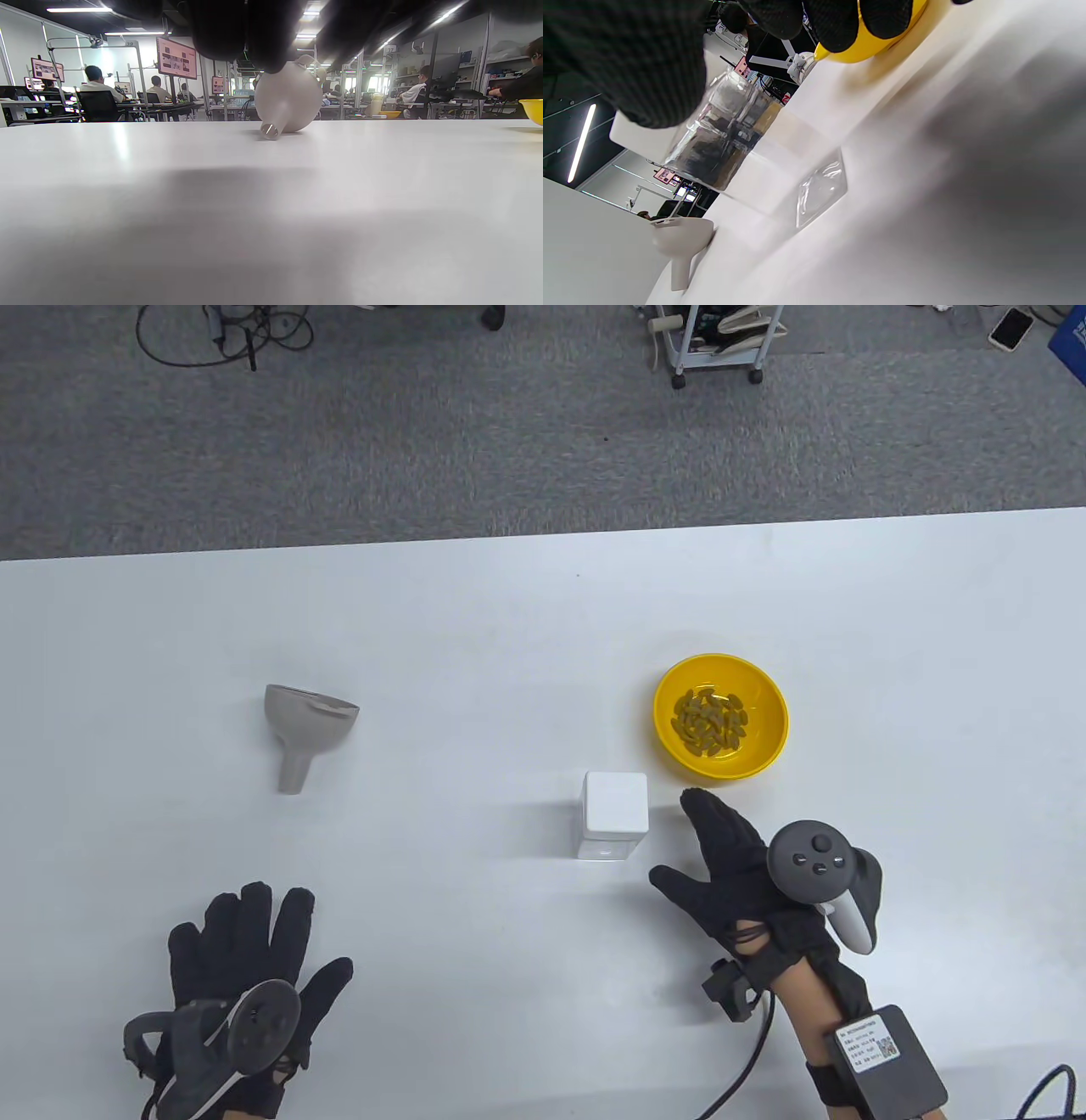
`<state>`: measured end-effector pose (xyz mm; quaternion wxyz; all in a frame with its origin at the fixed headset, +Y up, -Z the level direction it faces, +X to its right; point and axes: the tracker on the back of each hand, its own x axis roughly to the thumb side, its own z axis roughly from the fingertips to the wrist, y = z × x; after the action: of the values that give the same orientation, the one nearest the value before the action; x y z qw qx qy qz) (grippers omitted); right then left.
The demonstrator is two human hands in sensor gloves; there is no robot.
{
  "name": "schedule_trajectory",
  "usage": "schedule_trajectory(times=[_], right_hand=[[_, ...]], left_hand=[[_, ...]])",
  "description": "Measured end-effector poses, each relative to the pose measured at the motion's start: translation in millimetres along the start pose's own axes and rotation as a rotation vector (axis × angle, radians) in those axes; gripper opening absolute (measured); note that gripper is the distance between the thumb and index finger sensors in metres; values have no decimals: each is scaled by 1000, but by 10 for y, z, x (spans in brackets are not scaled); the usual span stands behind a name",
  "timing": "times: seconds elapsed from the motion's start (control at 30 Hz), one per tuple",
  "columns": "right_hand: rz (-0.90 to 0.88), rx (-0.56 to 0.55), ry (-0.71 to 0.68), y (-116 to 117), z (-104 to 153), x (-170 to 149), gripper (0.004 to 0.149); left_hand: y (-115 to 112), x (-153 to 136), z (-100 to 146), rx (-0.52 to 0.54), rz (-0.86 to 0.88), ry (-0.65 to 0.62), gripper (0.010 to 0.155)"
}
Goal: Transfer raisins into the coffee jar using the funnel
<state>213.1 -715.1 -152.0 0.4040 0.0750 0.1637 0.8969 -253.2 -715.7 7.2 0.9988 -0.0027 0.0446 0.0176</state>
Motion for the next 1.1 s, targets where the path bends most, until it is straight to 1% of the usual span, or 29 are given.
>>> schedule_trajectory(times=[0.13,0.2,0.23,0.33,0.47,0.7,0.87,0.97,1.03,1.1], right_hand=[[-29,30,-14,129,-149,47,105],[-59,25,-30,176,-218,67,109],[-71,19,-33,184,-242,74,110],[-124,58,-33,219,-330,91,113],[-168,55,-4,251,-404,82,117],[-121,85,27,338,-477,76,118],[-70,81,13,359,-477,122,114],[-74,81,-2,327,-433,155,93],[-97,57,-16,302,-387,167,89],[-148,57,-15,289,-347,175,89]], left_hand=[[1,-6,-8,-1,11,-4,85],[8,-16,-16,5,32,-6,85],[10,-19,-18,5,36,-5,85],[14,-32,-30,4,48,-4,86],[11,-38,-48,-3,54,-7,86],[15,-43,-70,-5,69,-11,87],[19,-38,-71,-5,65,-12,87],[21,-35,-68,-4,61,-14,87],[22,-32,-67,-2,62,-16,87],[23,-28,-66,0,63,-19,87]])
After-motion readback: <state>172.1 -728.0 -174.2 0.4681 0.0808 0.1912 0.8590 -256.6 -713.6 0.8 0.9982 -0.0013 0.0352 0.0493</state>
